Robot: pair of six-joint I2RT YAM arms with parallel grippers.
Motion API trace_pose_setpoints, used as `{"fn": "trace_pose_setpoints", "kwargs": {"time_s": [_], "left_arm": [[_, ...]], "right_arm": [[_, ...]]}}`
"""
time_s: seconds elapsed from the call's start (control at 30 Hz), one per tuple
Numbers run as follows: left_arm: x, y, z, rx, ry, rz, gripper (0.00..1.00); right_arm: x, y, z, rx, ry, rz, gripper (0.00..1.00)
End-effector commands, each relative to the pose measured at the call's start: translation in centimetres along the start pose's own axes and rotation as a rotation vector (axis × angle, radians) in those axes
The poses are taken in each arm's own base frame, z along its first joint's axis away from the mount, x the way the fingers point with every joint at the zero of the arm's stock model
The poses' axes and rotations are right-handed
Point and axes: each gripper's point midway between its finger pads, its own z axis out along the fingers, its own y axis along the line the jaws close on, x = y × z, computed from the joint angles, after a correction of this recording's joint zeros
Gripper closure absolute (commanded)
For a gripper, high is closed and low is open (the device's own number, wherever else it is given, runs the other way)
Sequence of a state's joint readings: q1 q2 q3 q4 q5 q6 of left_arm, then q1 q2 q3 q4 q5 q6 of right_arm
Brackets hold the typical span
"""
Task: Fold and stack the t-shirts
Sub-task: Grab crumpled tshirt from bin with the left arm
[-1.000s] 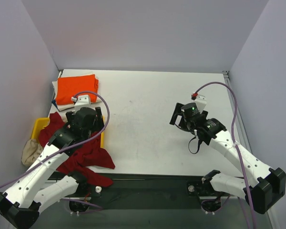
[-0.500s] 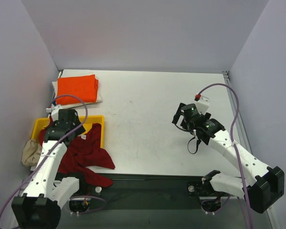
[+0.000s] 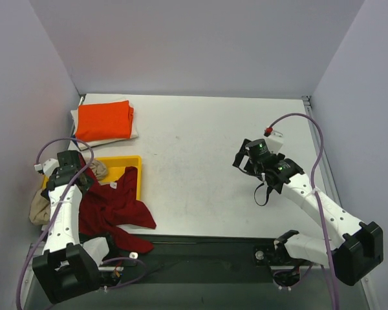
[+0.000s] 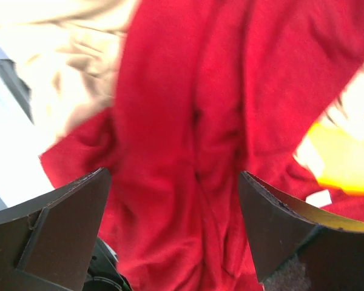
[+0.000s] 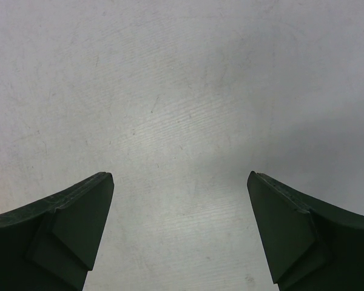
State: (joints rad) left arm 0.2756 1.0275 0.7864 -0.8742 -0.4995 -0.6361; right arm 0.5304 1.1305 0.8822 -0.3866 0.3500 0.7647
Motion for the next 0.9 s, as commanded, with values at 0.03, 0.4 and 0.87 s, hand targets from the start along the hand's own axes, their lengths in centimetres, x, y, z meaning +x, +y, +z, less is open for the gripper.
{"fn": "trace_pose_setpoints", "kwargs": {"time_s": [0.03,0.4,0.87], "left_arm": [[-2.6,2.4,-0.3,-0.077,-0.09,-0.121,0.03],[-0.8,-0.2,2.7,0.062,-0.009,-0.13,0.14],[-2.8,-6.6,-2.0,0.473,-0.026,-0.192,1.0]], "right_arm": [[0.1,0.4,0.2,-0.002,0.028,0.019,0.0],[0.1,3.6,0.9,-0.073,0.106,0.005,0.01],[0.7,3.2,0.4,-0.1,0.105,0.007,0.19]]}}
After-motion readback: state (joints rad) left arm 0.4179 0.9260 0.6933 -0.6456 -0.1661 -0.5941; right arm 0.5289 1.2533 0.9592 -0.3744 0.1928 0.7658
